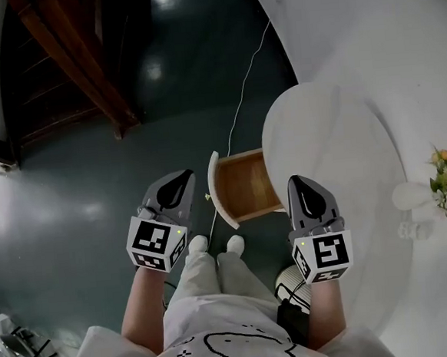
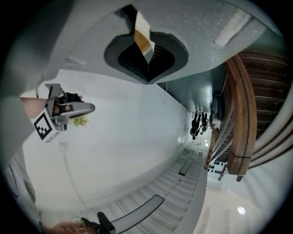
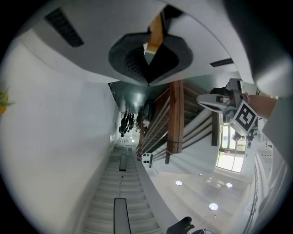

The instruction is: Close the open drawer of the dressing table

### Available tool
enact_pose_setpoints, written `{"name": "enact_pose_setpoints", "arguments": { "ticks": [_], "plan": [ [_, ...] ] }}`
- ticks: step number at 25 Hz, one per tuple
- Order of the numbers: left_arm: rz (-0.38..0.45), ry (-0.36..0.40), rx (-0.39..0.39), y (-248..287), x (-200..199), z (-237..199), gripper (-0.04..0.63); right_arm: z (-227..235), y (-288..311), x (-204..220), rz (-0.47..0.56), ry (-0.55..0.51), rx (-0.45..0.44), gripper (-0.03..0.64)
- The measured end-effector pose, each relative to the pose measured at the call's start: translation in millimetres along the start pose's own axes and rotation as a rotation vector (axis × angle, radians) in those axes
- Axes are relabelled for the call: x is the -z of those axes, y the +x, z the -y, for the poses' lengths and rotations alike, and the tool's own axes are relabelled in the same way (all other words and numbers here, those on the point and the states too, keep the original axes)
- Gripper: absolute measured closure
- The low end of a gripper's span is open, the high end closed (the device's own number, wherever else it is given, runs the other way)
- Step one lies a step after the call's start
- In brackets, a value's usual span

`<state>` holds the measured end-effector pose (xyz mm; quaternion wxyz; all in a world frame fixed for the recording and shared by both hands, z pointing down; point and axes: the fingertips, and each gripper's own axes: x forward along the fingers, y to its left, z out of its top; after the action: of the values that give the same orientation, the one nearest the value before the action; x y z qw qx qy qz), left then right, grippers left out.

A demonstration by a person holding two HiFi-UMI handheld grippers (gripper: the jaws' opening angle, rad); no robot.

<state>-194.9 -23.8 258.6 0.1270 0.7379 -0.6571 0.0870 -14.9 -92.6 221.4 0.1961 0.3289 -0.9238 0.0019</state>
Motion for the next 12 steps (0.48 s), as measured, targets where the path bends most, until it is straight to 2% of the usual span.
{"name": "enact_pose_setpoints", "arguments": {
  "ticks": [8, 12],
  "plan": [
    [-0.099, -0.016, 0.058, 18.7, 54.2, -11.6, 0.577, -13.8, 12.4, 40.1, -0.065, 0.029, 0.021, 0.621],
    [-0.123, -0.04, 0.082, 28.4, 77.7, -7.6, 0.577, -9.2, 16.7, 60.4, -0.035, 0.161, 0.041, 0.621]
  ]
}}
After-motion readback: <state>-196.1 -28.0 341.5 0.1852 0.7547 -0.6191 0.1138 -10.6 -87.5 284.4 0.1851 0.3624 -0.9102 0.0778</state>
